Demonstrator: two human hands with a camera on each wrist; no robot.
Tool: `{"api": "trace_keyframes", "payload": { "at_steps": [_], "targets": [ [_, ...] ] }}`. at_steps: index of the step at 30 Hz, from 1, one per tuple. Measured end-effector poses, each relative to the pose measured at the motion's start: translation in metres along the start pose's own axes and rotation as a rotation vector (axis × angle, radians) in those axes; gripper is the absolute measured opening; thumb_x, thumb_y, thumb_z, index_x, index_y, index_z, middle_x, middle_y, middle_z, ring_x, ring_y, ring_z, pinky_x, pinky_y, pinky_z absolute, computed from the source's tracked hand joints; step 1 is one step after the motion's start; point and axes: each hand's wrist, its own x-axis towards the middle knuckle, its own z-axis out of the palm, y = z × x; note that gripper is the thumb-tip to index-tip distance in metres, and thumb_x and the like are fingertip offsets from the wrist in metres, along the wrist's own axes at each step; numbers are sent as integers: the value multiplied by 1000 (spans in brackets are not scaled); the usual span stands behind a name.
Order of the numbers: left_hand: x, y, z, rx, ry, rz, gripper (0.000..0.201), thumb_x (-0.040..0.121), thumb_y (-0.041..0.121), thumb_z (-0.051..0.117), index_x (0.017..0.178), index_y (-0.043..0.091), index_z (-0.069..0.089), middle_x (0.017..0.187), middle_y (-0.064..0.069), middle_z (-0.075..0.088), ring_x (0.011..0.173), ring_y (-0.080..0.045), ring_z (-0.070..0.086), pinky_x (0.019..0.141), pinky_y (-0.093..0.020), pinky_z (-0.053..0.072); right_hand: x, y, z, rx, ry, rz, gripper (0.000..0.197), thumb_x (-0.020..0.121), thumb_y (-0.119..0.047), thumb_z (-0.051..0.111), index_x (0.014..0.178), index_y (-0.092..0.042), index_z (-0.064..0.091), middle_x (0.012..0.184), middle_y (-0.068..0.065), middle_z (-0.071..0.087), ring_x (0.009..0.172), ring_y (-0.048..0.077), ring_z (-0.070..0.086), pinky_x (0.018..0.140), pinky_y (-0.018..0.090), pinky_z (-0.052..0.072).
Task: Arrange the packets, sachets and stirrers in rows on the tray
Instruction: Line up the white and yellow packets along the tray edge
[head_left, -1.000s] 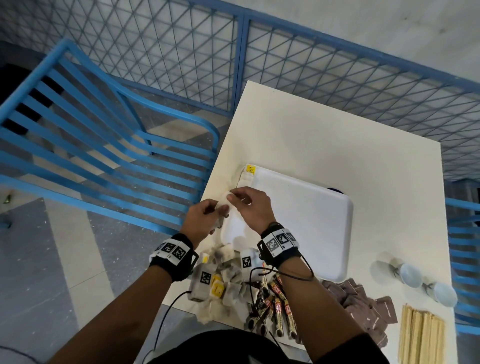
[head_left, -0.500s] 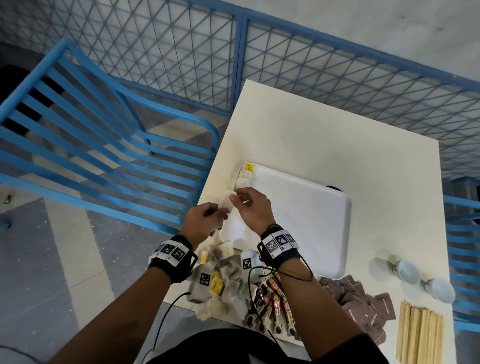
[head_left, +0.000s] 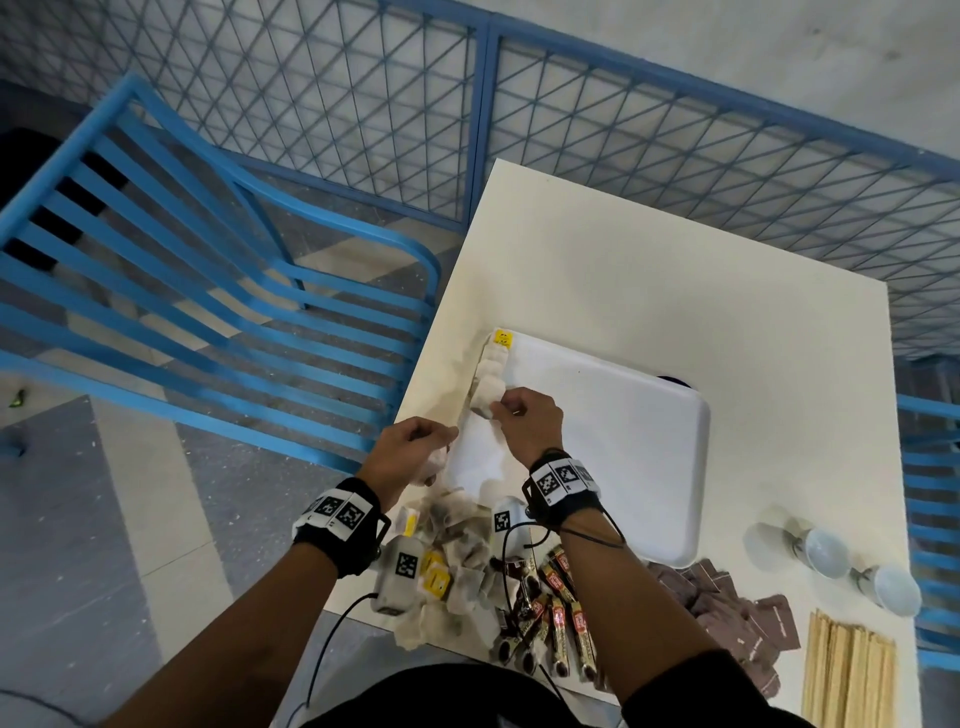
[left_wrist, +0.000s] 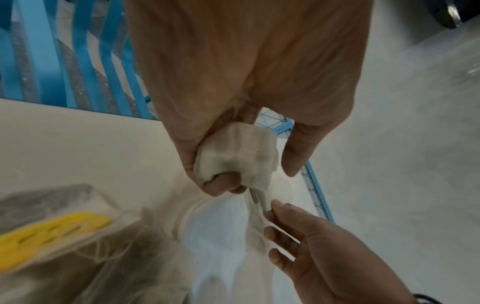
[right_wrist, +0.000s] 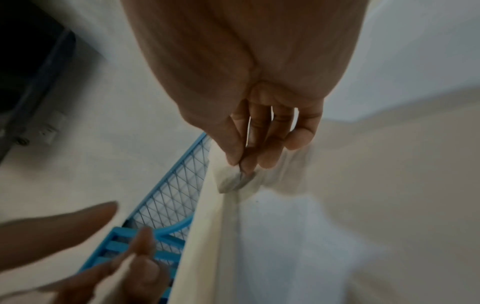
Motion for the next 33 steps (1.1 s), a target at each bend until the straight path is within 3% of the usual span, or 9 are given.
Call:
{"api": "trace_keyframes", "payload": {
  "at_steps": [2, 5, 10, 13, 18, 22, 25, 29, 33],
  "targets": [
    [0, 1, -1, -29, -19, -23, 6, 89, 7, 72, 93, 3, 68, 84, -11, 63, 64, -23, 56, 49, -29, 44, 4, 2, 3, -46, -12, 20, 9, 86, -20, 74, 92, -13, 76, 87, 1, 73, 82, 15, 63, 77, 17, 39],
    [1, 2, -3, -10, -24, -30, 12, 89, -6, 62, 95, 3, 66, 89, -14, 60, 65, -24, 54, 47, -29, 44, 10, 3, 9, -89, -18, 33, 10, 86, -22, 74, 93, -15, 77, 95, 1, 76, 93, 17, 67, 81, 16, 39],
    [4, 2, -6, -2, -23, -30, 15, 89, -9, 59, 96, 3, 66, 89, -15, 59, 68, -24, 53, 48, -29, 44, 17, -2, 14, -57, 22, 80, 7, 81, -21, 76, 88, -20, 74, 90, -4, 75, 91, 14, 68, 75, 11, 38],
    [6, 3, -7, -9, -17, -38, 15, 89, -8, 60, 94, 5, 66, 89, -14, 60, 72, -25, 54, 54, -31, 45, 19, -2, 15, -32, 43, 100, 9, 79, -21, 76, 87, -20, 73, 85, -6, 73, 90, 14, 68, 64, 0, 33],
    [7, 4, -6, -52, -18, -50, 13, 89, -5, 62, 95, 5, 67, 91, -14, 59, 72, -24, 55, 55, -31, 45, 23, -1, 16, -29, 61, 110, 11, 79, -22, 77, 88, -19, 73, 87, -4, 73, 91, 16, 68, 81, 17, 42],
    [6, 7, -5, -93, -28, -61, 12, 92, -1, 60, 100, 6, 65, 93, -15, 58, 71, -22, 55, 54, -31, 45, 19, 2, 13, 33, 106, 116, 16, 80, -21, 78, 94, -14, 73, 89, -3, 73, 80, 8, 64, 74, 3, 40],
    [5, 9, -4, -112, -40, -59, 17, 91, -3, 56, 103, 7, 64, 96, -15, 56, 73, -22, 55, 53, -30, 45, 13, 5, 12, 77, 117, 128, 21, 79, -24, 80, 95, -16, 70, 86, -3, 72, 78, 7, 64, 80, 14, 50],
    [4, 11, -2, -130, -35, -67, 25, 90, -8, 50, 106, 6, 62, 99, -16, 55, 72, -24, 54, 50, -30, 45, 4, 6, 18, 28, 44, 94, 33, 74, -36, 86, 93, -21, 64, 79, -5, 69, 74, 4, 63, 60, 5, 40],
    [4, 8, -5, -93, -20, -63, 28, 88, -11, 48, 105, 8, 62, 100, -17, 56, 76, -25, 53, 53, -32, 46, 6, 6, 20, -24, 36, 101, 26, 74, -32, 85, 87, -18, 67, 75, -5, 68, 67, 0, 58, 56, 5, 38]
  ]
}}
